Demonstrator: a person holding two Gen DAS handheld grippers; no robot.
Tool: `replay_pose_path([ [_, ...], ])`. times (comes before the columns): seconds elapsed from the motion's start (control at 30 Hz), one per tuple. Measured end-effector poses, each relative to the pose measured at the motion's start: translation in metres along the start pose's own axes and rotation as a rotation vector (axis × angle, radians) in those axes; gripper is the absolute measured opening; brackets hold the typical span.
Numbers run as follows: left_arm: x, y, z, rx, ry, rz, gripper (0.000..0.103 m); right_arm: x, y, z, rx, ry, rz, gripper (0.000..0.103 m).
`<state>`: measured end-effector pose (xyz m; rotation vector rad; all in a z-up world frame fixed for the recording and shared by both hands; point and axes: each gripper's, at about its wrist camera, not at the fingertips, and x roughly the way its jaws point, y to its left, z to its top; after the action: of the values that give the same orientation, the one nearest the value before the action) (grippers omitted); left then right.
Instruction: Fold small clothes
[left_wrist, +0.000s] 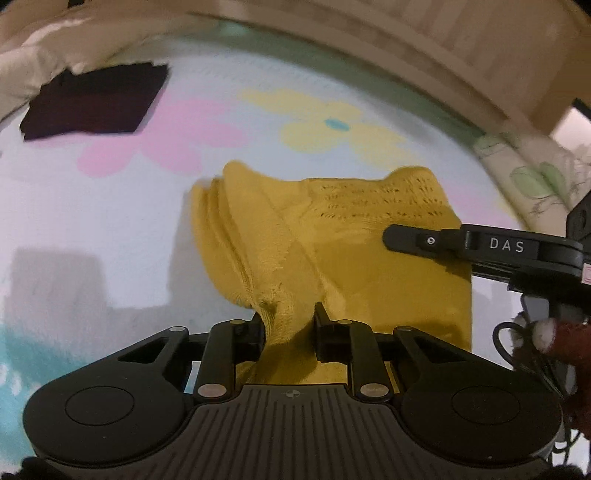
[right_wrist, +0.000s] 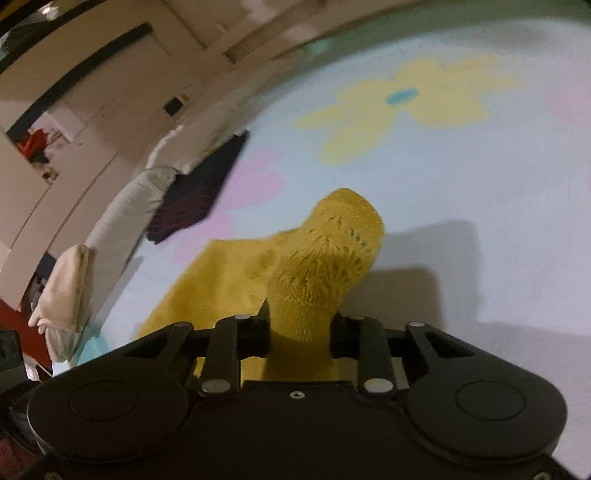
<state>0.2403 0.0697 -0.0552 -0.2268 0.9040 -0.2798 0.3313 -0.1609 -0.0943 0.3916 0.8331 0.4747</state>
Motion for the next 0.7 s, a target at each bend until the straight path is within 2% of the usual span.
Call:
replay_pose_path([
  [0.2,-0.058,-0.036,-0.014,0.065,-0.064,-0.073,0.022,-0.063,0.036,0.007,-0.051,-0.037,-0.01,0.037],
  [0.3,-0.083,-0.05,-0.036,0.081,-0.082,-0.091,0.022,-0.1,0.041,-0.006,-0.024,-0.055,-0.014,0.036],
  [0.4,-0.092,-0.063,-0.064,0.106,-0.07,-0.095,0.022,-0.13,0.042,-0.029,-0.017,-0.059,-0.022,0.036],
  [0.57,-0.096,-0.072,-0.124,0.131,0.013,-0.087,0.022,-0.154,0.039,-0.079,0.017,-0.011,-0.039,0.036],
  [0.67,-0.08,-0.072,-0.157,0.131,0.141,-0.043,0.023,-0.151,0.028,-0.106,0.034,0.053,-0.08,0.037],
  [0.7,-0.075,-0.072,-0.166,0.131,0.192,-0.014,0.023,-0.148,0.023,-0.115,0.028,0.075,-0.115,0.041],
])
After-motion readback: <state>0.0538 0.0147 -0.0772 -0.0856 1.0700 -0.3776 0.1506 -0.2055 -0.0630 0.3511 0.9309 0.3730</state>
